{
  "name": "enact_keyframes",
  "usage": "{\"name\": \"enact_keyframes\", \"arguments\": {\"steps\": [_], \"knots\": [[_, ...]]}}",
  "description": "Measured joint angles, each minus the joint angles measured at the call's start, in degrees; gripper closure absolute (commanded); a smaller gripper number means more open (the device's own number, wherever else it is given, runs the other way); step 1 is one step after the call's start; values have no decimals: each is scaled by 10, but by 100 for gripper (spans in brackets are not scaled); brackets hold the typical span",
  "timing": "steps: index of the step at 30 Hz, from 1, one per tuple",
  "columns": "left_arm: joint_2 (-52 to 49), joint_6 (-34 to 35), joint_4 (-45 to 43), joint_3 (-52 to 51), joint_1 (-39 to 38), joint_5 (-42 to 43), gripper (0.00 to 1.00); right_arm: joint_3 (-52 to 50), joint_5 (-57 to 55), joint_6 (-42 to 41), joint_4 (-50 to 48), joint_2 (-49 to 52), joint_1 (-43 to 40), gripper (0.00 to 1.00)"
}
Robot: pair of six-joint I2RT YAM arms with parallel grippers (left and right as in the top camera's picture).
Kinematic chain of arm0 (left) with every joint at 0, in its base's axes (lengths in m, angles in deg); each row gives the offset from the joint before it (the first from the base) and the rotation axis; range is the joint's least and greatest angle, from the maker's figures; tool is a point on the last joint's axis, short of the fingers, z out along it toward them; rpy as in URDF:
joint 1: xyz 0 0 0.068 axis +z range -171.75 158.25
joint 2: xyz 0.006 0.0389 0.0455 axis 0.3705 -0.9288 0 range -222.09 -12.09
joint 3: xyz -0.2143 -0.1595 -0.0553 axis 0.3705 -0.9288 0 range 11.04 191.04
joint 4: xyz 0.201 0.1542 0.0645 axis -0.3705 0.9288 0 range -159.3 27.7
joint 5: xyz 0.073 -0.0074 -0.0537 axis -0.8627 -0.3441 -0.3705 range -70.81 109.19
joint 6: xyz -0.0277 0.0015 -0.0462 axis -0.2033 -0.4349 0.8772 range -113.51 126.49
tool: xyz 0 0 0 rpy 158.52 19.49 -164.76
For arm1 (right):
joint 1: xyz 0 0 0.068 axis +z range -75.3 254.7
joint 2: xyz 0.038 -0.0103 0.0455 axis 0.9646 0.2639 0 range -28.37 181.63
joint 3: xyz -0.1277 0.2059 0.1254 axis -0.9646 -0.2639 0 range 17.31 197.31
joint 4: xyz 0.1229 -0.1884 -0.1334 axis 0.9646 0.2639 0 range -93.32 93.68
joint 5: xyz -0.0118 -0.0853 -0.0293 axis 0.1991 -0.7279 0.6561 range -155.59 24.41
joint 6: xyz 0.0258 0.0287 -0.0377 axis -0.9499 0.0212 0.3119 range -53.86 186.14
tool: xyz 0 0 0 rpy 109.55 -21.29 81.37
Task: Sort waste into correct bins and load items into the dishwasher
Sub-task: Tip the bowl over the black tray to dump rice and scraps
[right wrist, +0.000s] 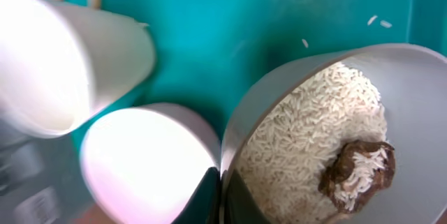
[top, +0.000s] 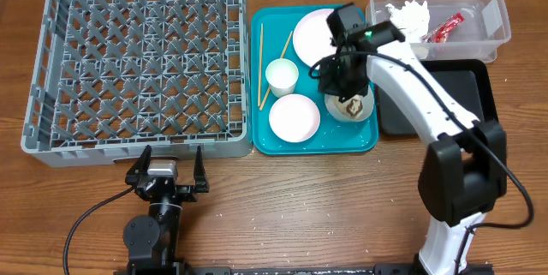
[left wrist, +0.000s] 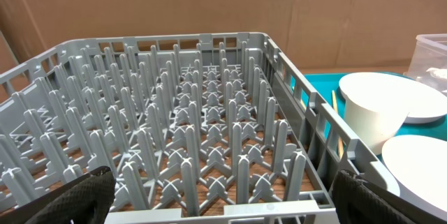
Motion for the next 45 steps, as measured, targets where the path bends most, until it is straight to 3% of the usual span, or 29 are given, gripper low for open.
{"name": "enact_keyframes", "arguments": {"steps": [6,12,21,27,38,45], "knots": [[0,0,0,0,0,0,0,35,40,36,34,-83,-65,96],[0,0,0,0,0,0,0,26,146,136,45,-122,-224,96],[0,0,0,0,0,0,0,-141,375,250,-104,-119,-385,96],[0,0,0,0,0,0,0,-255,517,268,-256,-119,-432,96],[0,0,0,0,0,0,0,-373,624,188,-454,-118,-454,96],[0,0,0,0,0,0,0,-378,643,11,-575,-117,-468,96]]}}
